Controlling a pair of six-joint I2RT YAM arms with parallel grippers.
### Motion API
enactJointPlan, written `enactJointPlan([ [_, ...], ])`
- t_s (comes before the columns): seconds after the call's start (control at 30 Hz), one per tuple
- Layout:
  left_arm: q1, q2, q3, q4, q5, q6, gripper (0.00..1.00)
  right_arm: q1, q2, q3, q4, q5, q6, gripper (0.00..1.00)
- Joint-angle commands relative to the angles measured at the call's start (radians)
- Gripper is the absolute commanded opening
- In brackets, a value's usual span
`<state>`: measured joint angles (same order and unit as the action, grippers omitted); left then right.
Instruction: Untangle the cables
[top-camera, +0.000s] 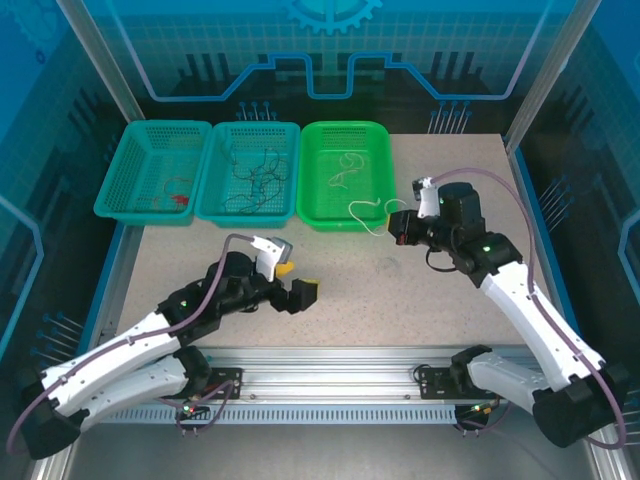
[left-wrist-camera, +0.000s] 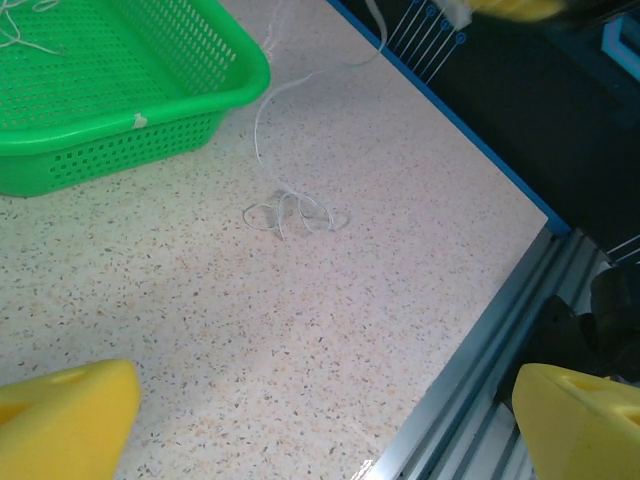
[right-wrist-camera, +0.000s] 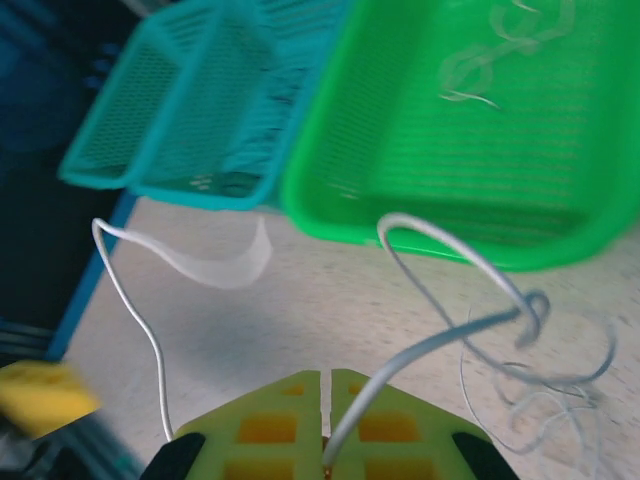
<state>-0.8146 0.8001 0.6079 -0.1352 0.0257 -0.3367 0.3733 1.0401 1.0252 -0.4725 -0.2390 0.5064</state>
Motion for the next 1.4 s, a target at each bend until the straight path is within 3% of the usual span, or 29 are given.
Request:
enactJointPlan([
  [0.0, -0.007, 0.029, 0.01, 0.092, -0.007, 0.056, 0.97, 0.045, -0.013, 0.079, -0.117, -0.114, -0.053, 0.0],
  [0.2, -0.006, 0.078, 0.0, 0.167, 0.041, 0.098, 0.97, 0.137, 0.007, 0.211, -0.123, -0.123, -0.055, 0.0],
  [0.4, -0.007, 0.112, -0.055, 0.295, 0.077, 0.063, 0.98, 0.147, 0.039, 0.372, -0.097, -0.137, -0.017, 0.0],
  [0.6, -0.006, 0.25, -0.015, 0.427, 0.11, 0.036, 0.98, 0.174, 0.09, 0.547, -0.064, -0.14, 0.032, 0.0],
  [0.83, -0.025, 0.322, 0.008, 0.543, 0.183, 0.023, 0.99, 0.18, 0.211, 0.724, -0.057, -0.042, 0.002, 0.0],
  [1.0, -0.034, 0.213, -0.063, 0.486, 0.136, 0.019, 0.99, 0.181, 0.365, 0.825, -0.071, 0.132, -0.024, 0.0],
  [1.13, -0.034, 0.04, -0.109, 0.343, 0.09, 0.025, 0.99, 0.18, 0.499, 0.89, -0.07, 0.26, -0.073, 0.0],
  [1.37, -0.034, -0.199, -0.08, 0.021, -0.016, 0.047, 0.99, 0.184, 0.688, 0.899, -0.053, 0.334, -0.047, 0.0],
])
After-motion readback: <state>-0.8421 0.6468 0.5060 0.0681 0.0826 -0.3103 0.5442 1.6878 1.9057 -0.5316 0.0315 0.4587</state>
